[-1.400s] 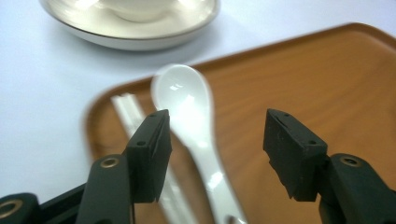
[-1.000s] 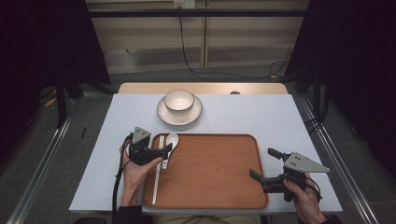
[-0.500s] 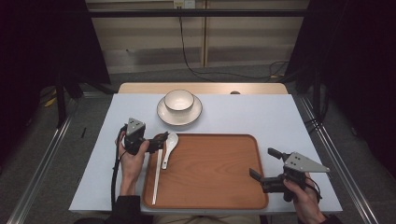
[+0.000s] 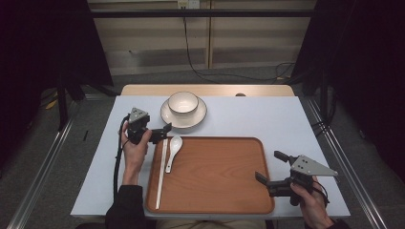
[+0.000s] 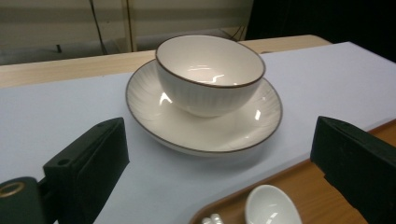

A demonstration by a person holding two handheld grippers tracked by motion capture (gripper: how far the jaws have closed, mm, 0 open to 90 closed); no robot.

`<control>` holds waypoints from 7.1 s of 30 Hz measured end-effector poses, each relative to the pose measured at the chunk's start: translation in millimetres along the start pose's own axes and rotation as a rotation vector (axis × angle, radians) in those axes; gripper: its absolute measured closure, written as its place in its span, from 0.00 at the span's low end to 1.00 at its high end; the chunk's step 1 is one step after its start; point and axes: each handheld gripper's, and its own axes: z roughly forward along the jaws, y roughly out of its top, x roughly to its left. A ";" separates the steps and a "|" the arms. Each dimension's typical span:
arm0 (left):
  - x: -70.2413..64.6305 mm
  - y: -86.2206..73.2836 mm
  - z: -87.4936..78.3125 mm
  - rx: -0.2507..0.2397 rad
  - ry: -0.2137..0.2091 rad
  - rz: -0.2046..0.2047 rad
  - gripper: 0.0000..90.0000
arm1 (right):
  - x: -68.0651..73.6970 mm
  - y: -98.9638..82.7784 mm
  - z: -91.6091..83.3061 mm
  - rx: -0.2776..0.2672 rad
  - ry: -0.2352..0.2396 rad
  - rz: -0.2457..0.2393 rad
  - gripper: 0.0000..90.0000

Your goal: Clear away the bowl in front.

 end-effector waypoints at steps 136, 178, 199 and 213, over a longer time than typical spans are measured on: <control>50.9 48.8 114.9 0.344 0.025 -0.292 0.92 | 1.5 -0.7 0.9 0.005 0.015 -0.010 0.00; -5.1 58.2 70.2 0.291 -0.139 -0.182 0.92 | 3.4 -1.7 -0.6 -0.009 0.033 -0.029 0.00; -60.2 48.5 75.6 0.313 -0.230 -0.142 0.91 | 3.7 -1.9 -0.5 -0.006 0.036 -0.036 0.00; -99.9 43.6 92.6 0.349 -0.304 -0.122 0.91 | 4.2 -2.2 -0.3 -0.004 0.034 -0.035 0.00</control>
